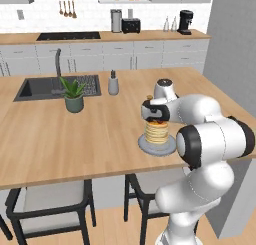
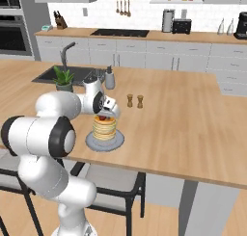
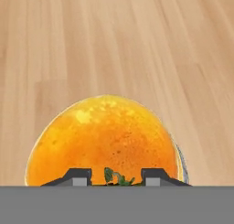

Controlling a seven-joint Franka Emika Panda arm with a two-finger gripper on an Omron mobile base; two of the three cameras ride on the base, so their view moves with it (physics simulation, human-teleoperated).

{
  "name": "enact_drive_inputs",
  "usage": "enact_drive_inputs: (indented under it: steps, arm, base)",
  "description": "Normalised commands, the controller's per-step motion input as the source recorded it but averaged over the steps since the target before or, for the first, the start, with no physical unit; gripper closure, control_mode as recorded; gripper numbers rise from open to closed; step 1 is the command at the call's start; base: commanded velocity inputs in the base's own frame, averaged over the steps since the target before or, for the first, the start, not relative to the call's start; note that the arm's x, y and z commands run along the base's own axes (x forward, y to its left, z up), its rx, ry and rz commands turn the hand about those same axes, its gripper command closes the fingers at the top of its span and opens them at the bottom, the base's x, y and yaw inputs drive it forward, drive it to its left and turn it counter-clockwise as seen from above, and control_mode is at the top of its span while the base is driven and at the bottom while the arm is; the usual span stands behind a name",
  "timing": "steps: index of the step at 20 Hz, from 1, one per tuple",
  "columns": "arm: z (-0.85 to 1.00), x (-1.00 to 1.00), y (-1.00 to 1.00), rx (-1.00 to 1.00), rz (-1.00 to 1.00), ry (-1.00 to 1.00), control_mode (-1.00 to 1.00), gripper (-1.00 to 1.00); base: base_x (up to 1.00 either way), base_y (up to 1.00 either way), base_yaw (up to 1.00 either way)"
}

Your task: Take the strawberry from the fridge and place it on top of the pancake, located on the dining counter.

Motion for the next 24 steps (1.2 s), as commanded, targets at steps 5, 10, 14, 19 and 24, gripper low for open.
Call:
enact_drive_inputs:
  steps: [5,10,14,19,24]
  arm:
    - [0.0,-0.09,-0.07,0.02,0.01,-0.1,-1.0,1.0]
    - [-0.1,-0.32,-0.05,0.0,0.02,-0.14,-1.0,1.0]
    - [-0.32,0.32,0.01,0.0,0.0,0.0,-1.0,1.0]
    - [-0.17,0.2,0.02,0.0,0.0,0.0,-1.0,1.0]
    - [-0.22,-0.2,0.0,0.0,0.0,-0.01,-1.0,-1.0]
  base:
    - [0.0,0.0,0.0]
    - [0.0,0.0,0.0]
    - [0.0,0.0,0.0]
    - [0.0,0.0,0.0]
    - [0.0,0.0,0.0]
